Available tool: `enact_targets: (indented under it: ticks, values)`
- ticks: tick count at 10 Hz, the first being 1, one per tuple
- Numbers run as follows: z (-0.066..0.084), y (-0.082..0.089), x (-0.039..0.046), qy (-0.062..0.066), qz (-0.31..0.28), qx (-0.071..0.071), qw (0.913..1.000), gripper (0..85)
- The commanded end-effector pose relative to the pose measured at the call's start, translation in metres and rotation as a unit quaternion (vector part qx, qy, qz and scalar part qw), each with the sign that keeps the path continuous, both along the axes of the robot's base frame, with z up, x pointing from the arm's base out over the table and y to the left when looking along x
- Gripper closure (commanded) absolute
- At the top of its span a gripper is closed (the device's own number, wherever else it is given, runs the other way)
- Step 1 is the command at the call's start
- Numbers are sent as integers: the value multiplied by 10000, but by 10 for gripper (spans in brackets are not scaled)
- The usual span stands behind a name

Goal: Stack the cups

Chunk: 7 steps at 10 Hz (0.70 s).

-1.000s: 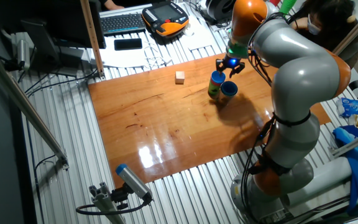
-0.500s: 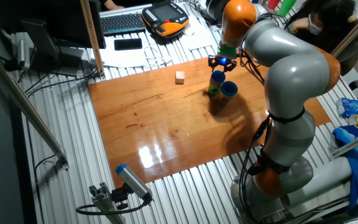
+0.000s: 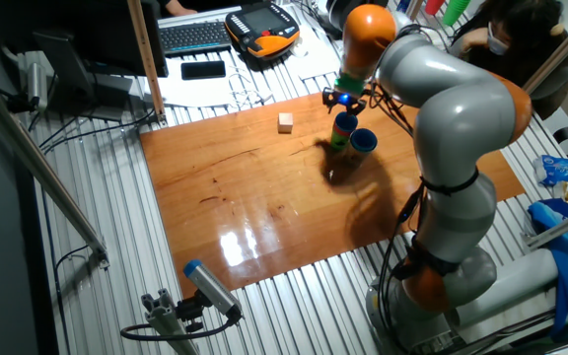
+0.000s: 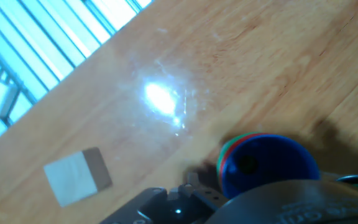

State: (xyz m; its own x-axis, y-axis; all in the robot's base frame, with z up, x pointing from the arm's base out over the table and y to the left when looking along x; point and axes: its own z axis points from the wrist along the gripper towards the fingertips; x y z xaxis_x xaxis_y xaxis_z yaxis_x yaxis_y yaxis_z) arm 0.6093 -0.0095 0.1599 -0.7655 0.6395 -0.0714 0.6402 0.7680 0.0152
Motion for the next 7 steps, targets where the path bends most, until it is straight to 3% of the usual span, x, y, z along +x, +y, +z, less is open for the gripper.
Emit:
enact_targets:
  ticks: [1,5,7]
  values:
    - [-72,-6,29,-17,11,-28,10000,340]
    - [-235,-5,26,115,33,-299,9995,340]
    - [-338,-38,3,72,82,-347,9993,340]
